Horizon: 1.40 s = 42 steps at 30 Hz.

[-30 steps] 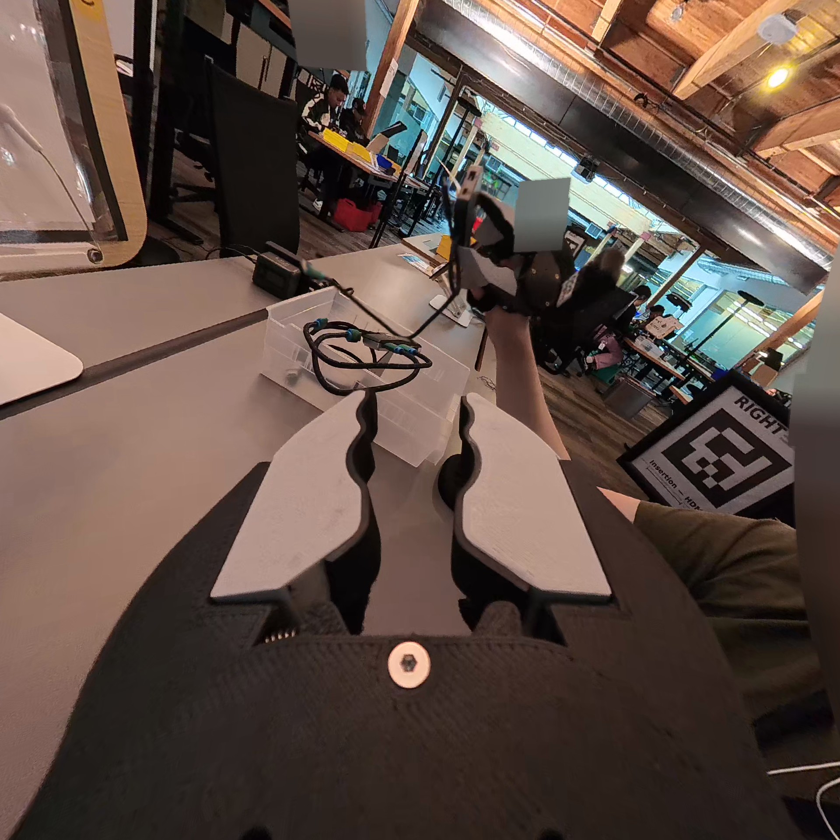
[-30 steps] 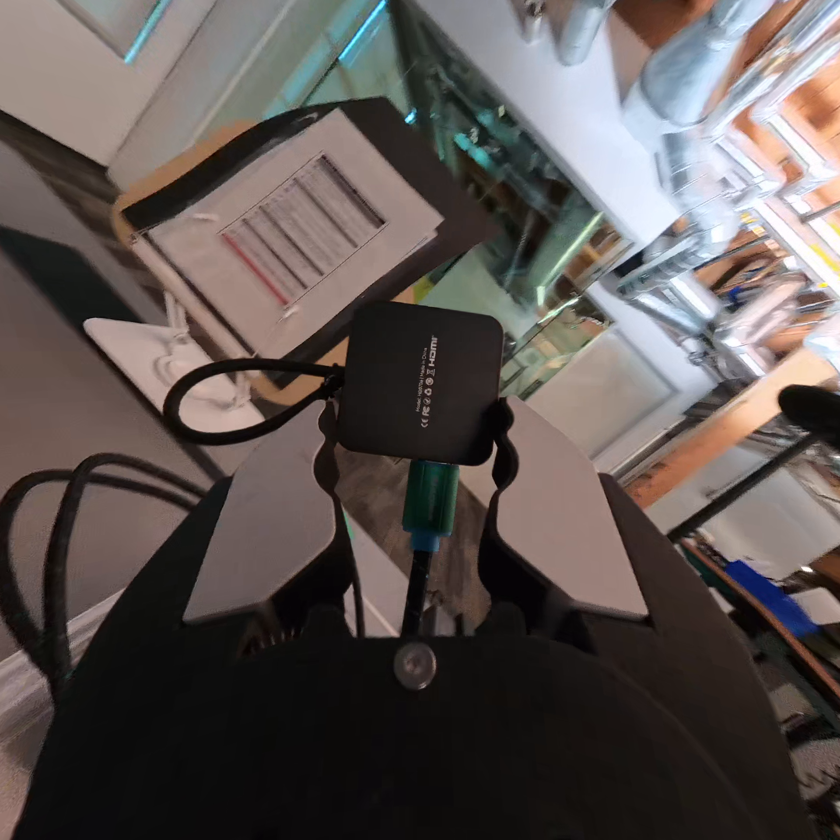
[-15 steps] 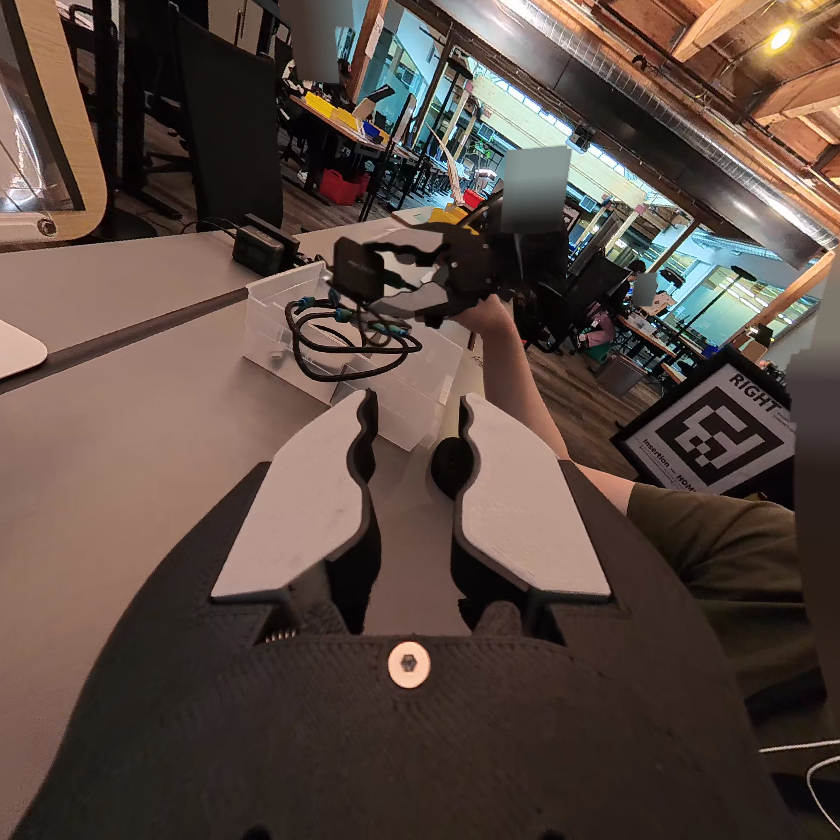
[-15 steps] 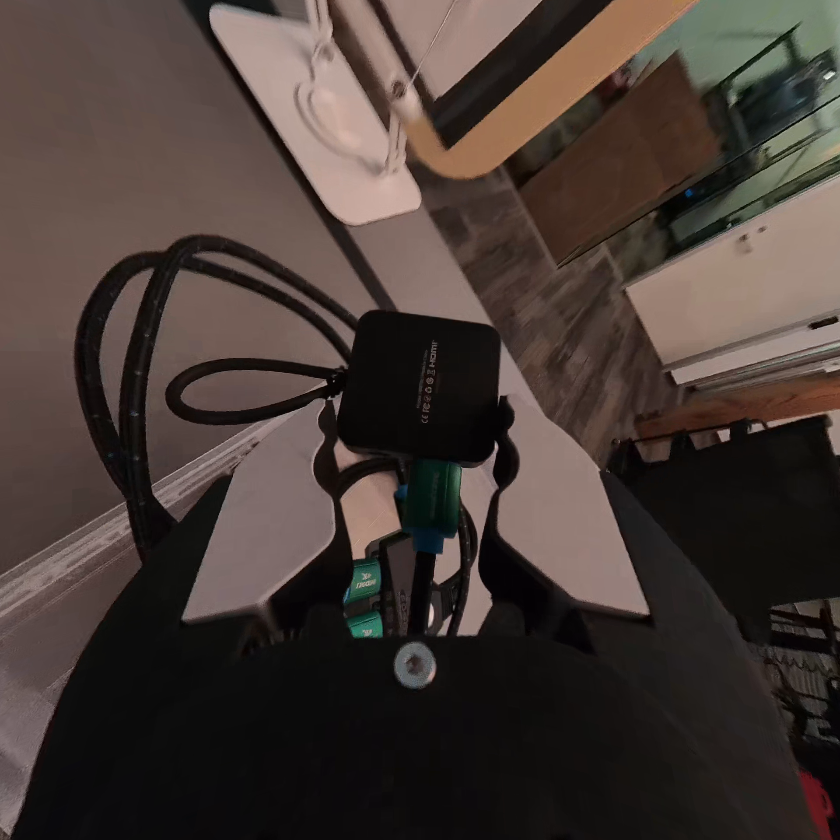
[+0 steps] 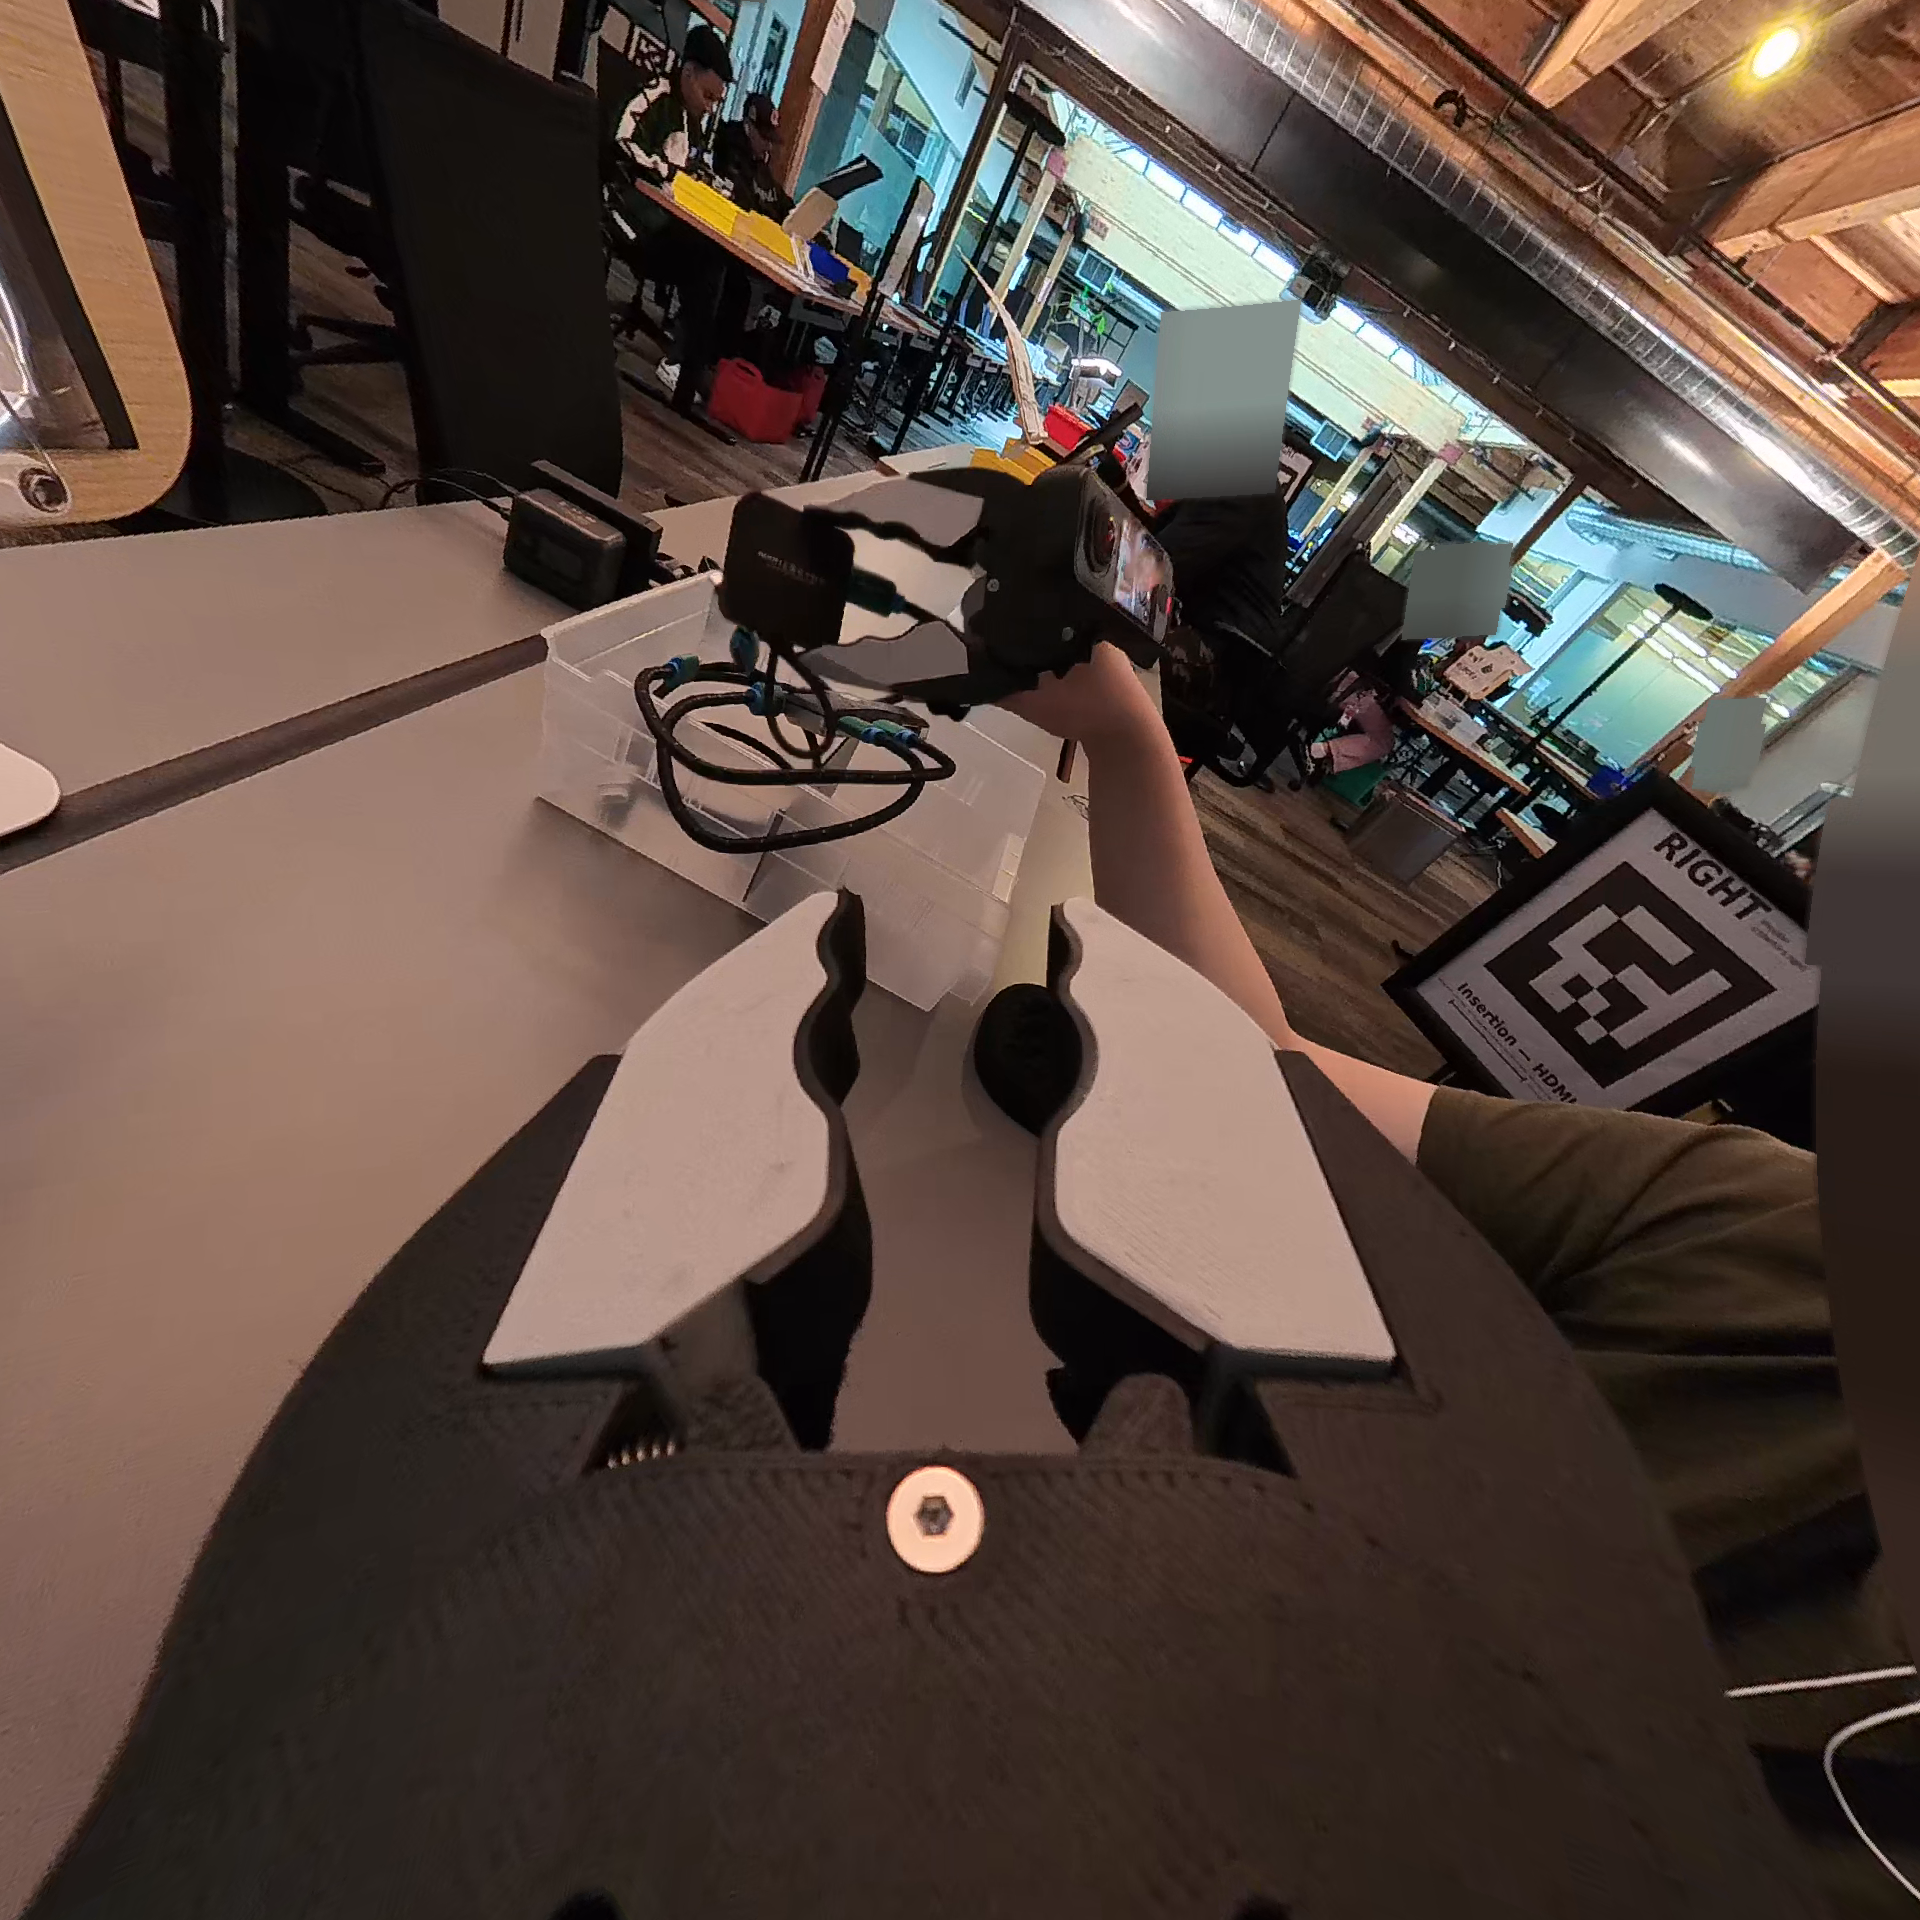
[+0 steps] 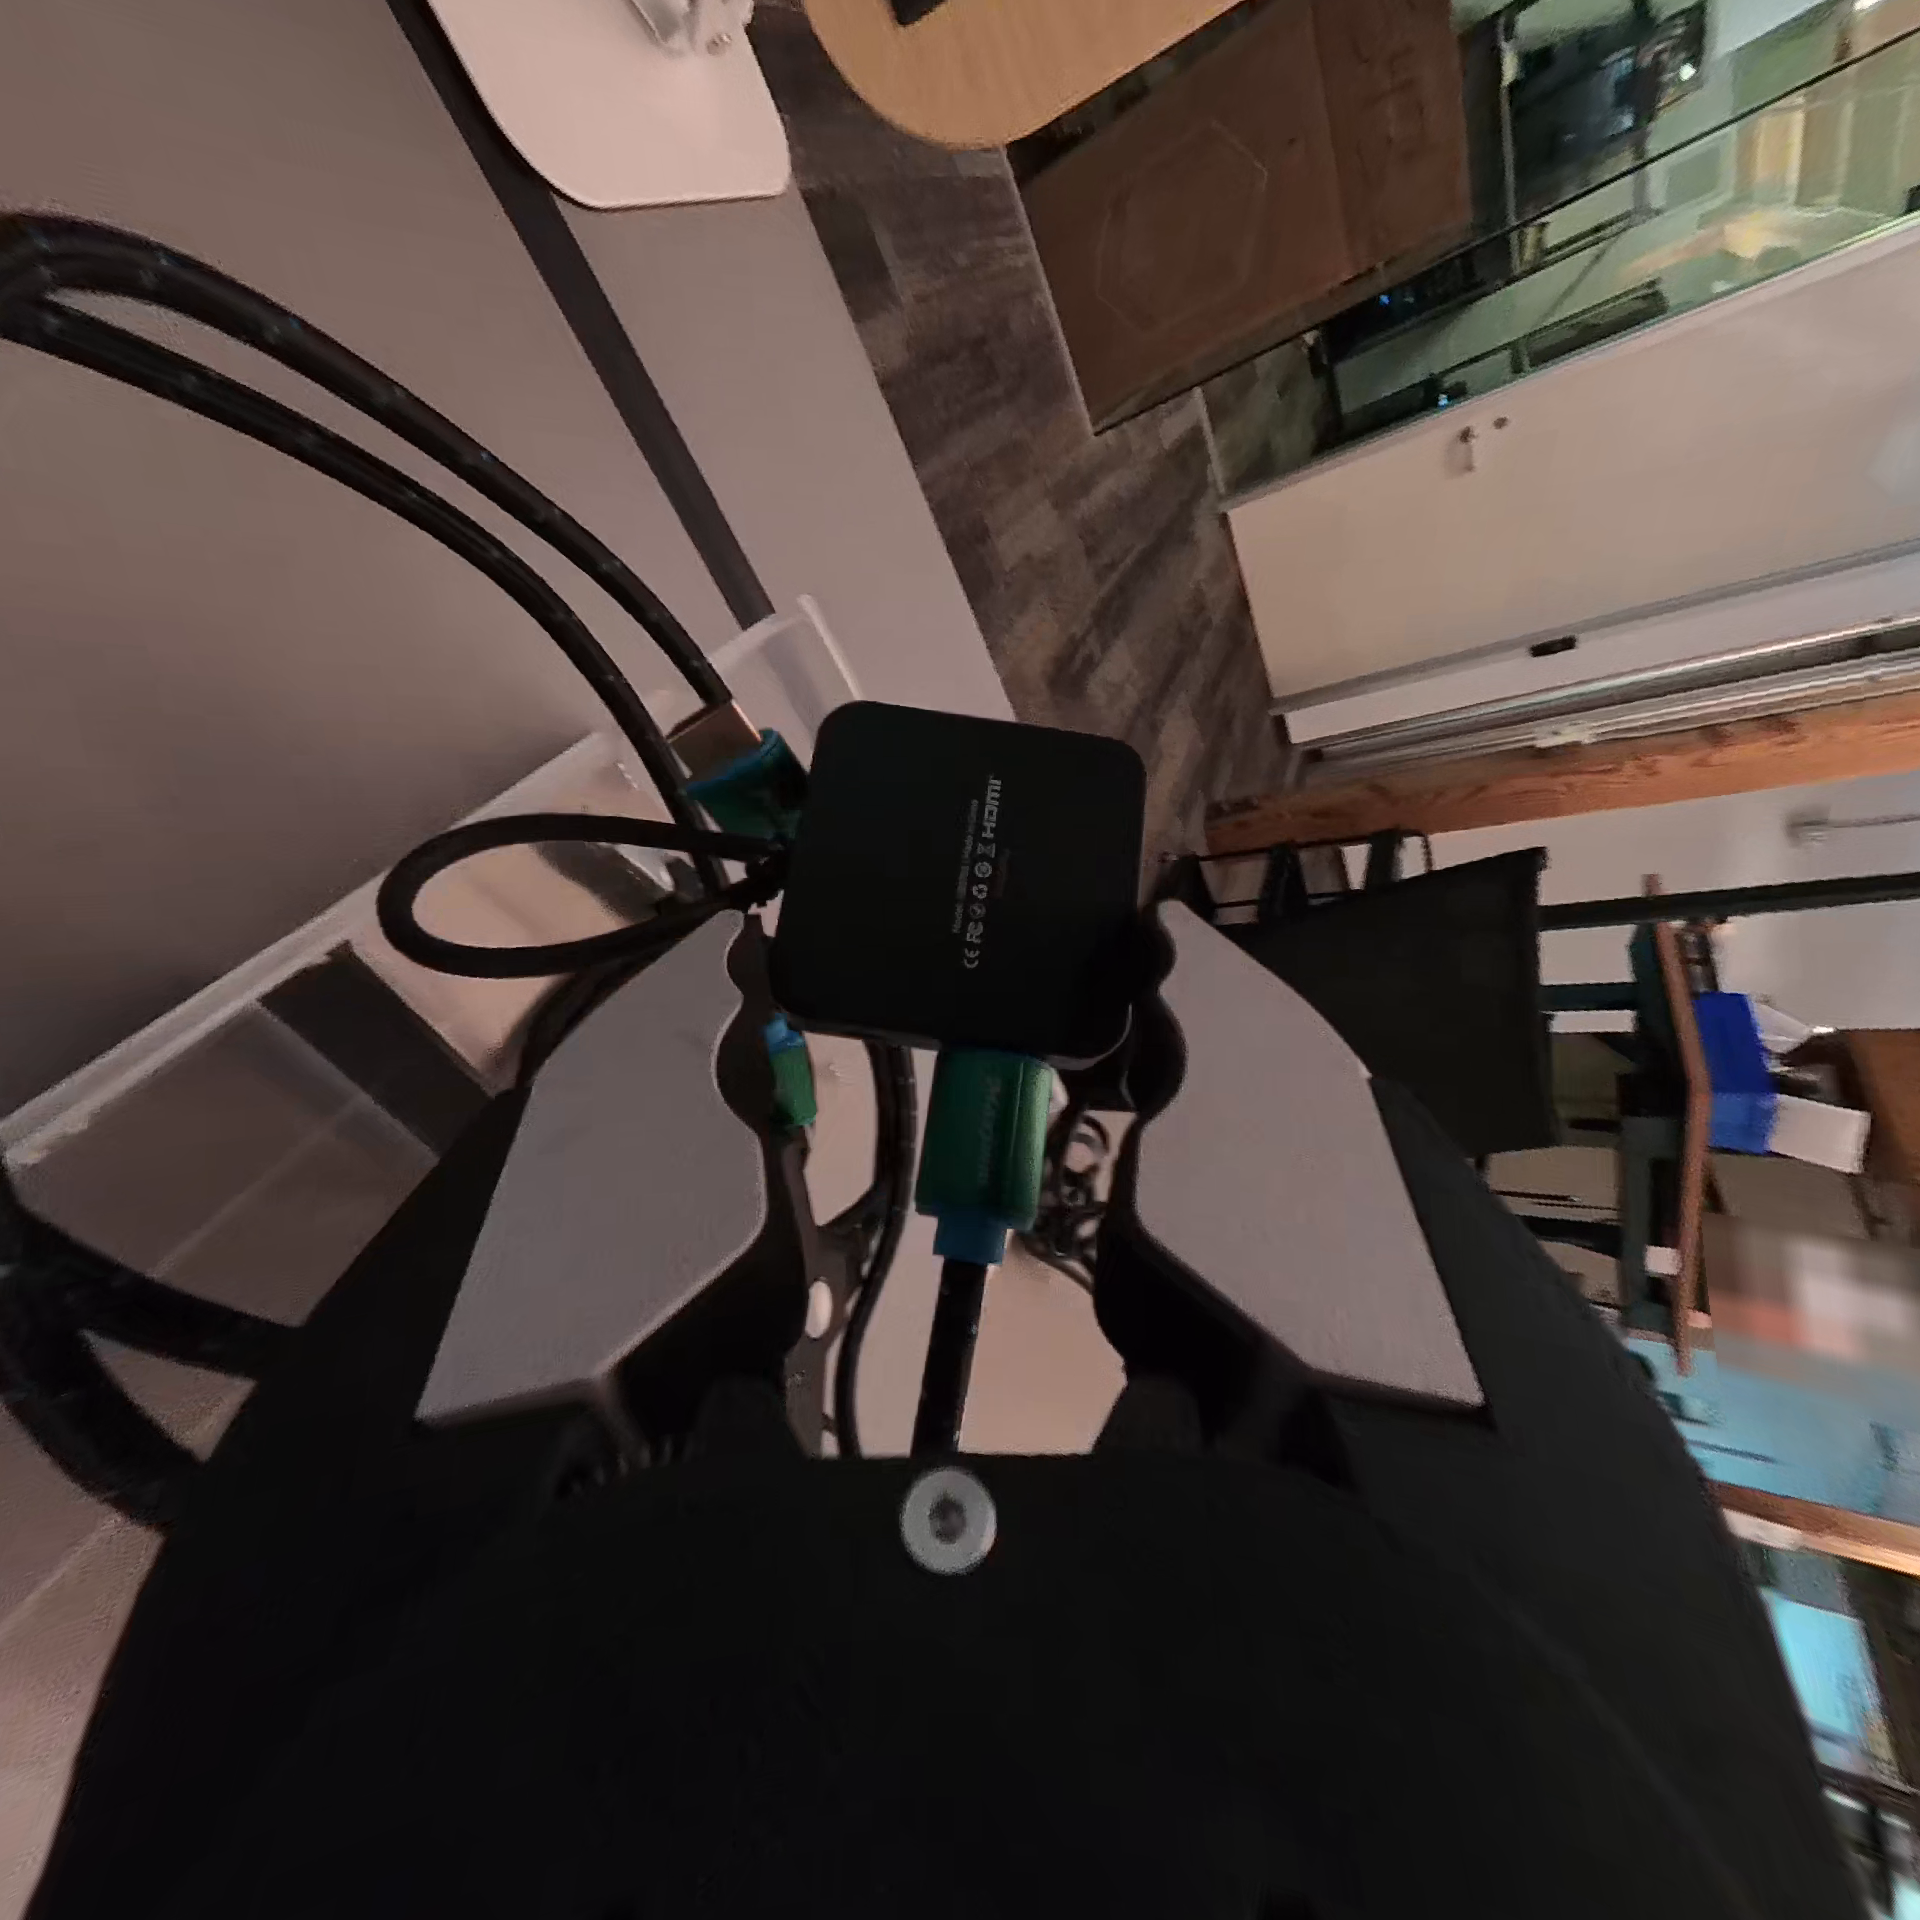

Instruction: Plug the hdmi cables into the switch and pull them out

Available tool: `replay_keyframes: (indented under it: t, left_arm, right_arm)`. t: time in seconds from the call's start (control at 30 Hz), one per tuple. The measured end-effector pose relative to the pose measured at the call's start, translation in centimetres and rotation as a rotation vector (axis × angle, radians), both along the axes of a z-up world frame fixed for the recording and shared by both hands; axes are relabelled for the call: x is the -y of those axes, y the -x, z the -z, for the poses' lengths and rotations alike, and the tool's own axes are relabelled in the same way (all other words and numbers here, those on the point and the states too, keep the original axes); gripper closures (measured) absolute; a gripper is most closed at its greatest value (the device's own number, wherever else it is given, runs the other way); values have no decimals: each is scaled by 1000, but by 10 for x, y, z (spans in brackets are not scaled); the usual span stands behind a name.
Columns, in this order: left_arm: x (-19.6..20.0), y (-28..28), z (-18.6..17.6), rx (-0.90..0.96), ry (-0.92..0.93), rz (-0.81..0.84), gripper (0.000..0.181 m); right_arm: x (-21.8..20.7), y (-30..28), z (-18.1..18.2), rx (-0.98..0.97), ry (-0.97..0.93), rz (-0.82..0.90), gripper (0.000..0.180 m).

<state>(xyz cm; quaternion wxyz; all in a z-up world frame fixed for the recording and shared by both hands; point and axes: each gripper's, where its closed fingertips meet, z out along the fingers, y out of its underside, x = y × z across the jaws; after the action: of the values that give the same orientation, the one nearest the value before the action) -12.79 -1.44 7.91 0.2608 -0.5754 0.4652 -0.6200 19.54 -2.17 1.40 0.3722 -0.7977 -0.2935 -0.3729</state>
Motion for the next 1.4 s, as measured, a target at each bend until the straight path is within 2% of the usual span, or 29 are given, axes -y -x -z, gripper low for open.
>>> replay_keyframes:
  t: [0.13, 0.23, 0.37, 0.53, 0.77, 0.87, 0.97, 1.07, 1.13, 1.27, 1.33, 1.4]
  left_arm:
    - [1, -1, 1, -4, 2, 4, 148]
    - [2, -2, 2, -4, 5, 7, 148]
    - [4, -3, 2, -8, 2, 15, 148]
    - [4, -2, 2, -9, 4, 17, 148]
    - [3, -1, 1, -11, 5, 19, 148]
    - [0, 3, -3, -4, 0, 10, 148]
    - [-13, 16, -14, 16, -5, -38, 147]
    - [-45, 42, -24, -5, -76, -190, 141]
    - [-83, 72, -27, -63, -194, -403, 132]
    - [-155, 167, -33, -229, -401, -871, 109]
    - [-180, 220, -22, -369, -427, -1047, 98]
    - [-198, 271, 2, -542, -398, -1168, 85]
  right_arm:
    - [-1, -6, 2, 112, 14, -1, 111]
    - [-4, -2, 12, 203, 56, -64, 111]
    - [-7, 5, 30, 225, 117, -109, 111]
    - [3, 15, 23, 126, 87, -135, 115]
    - [17, 14, 4, 81, 30, -120, 111]
    - [28, 4, -14, 21, -46, -50, 112]
    - [55, -21, -37, -181, -155, 116, 116]
    - [102, -54, -24, -455, -132, 359, 113]
    - [138, -80, -2, -531, -63, 529, 115]
    - [176, -91, 66, -790, 143, 657, 117]
    - [182, -93, 98, -902, 254, 716, 120]
    - [177, -88, 121, -1036, 327, 732, 133]
